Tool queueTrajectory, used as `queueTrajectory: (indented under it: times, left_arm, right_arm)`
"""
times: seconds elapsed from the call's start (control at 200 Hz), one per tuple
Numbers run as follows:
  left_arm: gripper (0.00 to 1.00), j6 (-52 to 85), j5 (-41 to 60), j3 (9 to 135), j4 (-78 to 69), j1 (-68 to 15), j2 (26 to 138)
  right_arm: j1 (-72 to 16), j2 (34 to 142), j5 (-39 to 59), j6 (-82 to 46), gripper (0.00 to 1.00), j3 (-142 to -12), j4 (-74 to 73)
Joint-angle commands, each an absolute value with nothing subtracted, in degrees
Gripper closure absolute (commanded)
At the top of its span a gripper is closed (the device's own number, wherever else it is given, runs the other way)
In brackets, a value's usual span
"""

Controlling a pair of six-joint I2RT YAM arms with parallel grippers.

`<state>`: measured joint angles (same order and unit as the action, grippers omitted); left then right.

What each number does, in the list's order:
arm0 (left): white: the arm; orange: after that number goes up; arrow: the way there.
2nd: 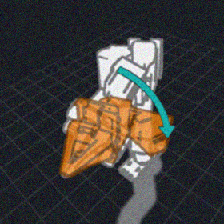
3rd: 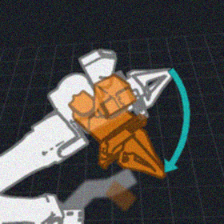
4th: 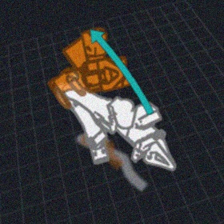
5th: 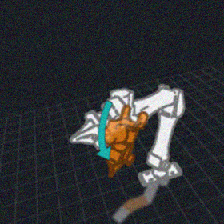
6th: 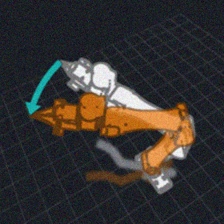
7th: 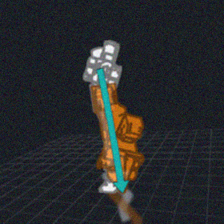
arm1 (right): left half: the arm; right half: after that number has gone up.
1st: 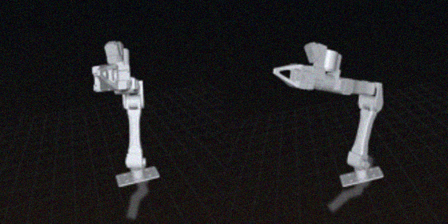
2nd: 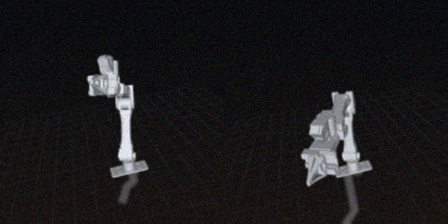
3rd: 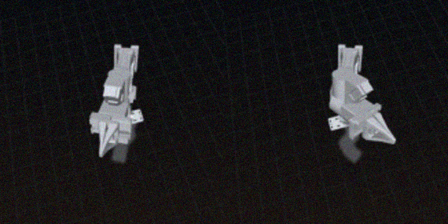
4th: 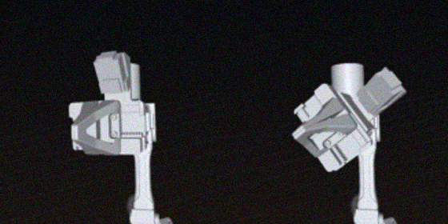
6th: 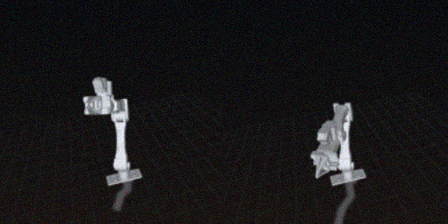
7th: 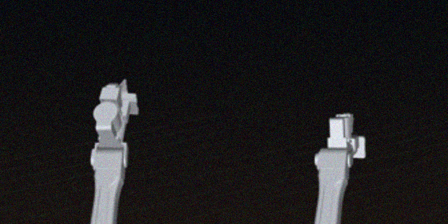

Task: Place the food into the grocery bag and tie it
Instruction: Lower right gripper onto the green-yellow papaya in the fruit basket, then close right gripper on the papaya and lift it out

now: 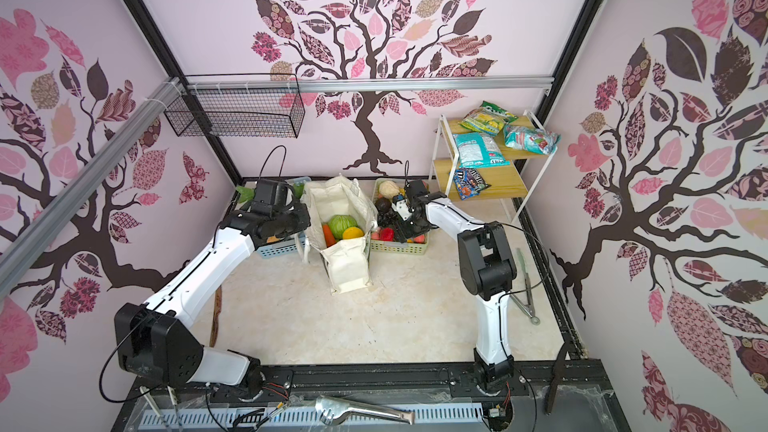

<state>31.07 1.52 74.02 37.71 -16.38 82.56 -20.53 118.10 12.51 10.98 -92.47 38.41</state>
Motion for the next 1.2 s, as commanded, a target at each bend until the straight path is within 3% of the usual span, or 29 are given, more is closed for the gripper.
queueTrajectory:
  times: [0.0,0.245,0.52,1.195]
  left_arm:
    - [1.0,31.46,2.68,75.58,36.42,-16.28,83.01]
    - [1.0,31.46,2.64,75.98,36.81,-16.21,82.79]
    - [1.0,31.46,2.71,76.6,36.9,-16.29,83.0]
    - [1.0,31.14,6.0,77.66,36.86,-17.97,84.22]
  right_arm:
    - [-20.92,122.34,11.86,11.95,0.31,-94.31,40.61]
    - [-20.9,126.45,9.64,11.5,0.33,-95.47,40.31]
    - [-20.92,124.58,9.11,10.37,0.51,-95.42,39.38]
    - [-20.92,112.39,5.88,5.22,0.55,-99.53,38.33]
